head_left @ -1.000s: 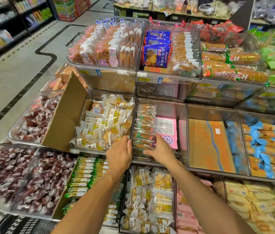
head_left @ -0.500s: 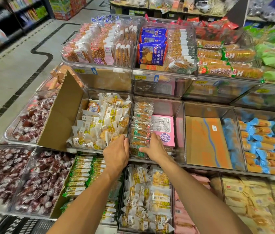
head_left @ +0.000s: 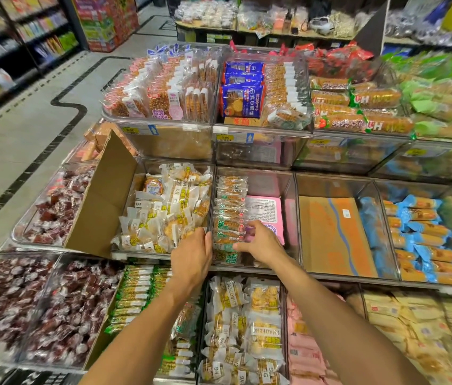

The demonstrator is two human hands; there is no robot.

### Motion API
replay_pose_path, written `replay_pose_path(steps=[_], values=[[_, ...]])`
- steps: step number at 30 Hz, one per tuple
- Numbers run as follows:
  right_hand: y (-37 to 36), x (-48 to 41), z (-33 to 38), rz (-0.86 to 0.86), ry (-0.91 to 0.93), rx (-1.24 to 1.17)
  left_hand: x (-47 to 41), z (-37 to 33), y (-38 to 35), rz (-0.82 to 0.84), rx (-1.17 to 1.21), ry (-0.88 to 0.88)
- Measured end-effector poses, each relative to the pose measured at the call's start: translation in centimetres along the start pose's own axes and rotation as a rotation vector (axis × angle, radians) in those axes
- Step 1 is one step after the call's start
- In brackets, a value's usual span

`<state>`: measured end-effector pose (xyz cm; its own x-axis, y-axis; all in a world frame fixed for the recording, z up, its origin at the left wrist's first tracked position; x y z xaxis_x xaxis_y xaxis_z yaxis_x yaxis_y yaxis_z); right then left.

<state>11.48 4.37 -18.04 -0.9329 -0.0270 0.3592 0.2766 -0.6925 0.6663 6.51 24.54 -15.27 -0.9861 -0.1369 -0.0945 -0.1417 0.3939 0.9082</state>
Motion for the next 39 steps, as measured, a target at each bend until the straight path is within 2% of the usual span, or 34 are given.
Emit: replay_pose_path(steps=[3, 7, 12, 17, 29, 39], values=[[2.6, 1.3, 1.7, -0.062, 0.049, 0.075, -1.2, -1.1, 1.4, 0.087, -0.029, -0.025], [7.5, 3.3, 4.2, -0.216, 0.122, 0.280, -3.1, -4.9, 5.7, 0.011, -0.195, -0.147], [13.9, 6.4, 5.7, -0.420, 0.195, 0.582, -4.8, -12.1, 9.8, -0.004, -0.366, -0.329], [20.2, 10.1, 4.0, -0.519, 0.155, 0.656, -3.7, -19.7, 11.4, -0.044, -0.471, -0.490], [33.7, 25.4, -11.7, -0.690, -0.159, 0.559, 6.7, -41.1, 7.2, -0.007, -0.368, -0.782], [39.5, 40.0, -26.7, -0.822, -0.401, 0.556, 20.9, -57.3, 0.8, 0.081, -0.352, -1.045]])
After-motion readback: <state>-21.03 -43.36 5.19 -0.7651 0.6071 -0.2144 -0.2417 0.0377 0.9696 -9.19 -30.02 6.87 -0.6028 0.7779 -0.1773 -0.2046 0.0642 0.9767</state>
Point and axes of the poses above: each hand's wrist, its own x-axis away from the middle knuckle, its own y-axis out of the back of the hand, z = x × y, the point moved 7 cm from there along -x, towards the middle knuckle, and after that the axes turned 1 degree about -z, right-handed, at the moved point
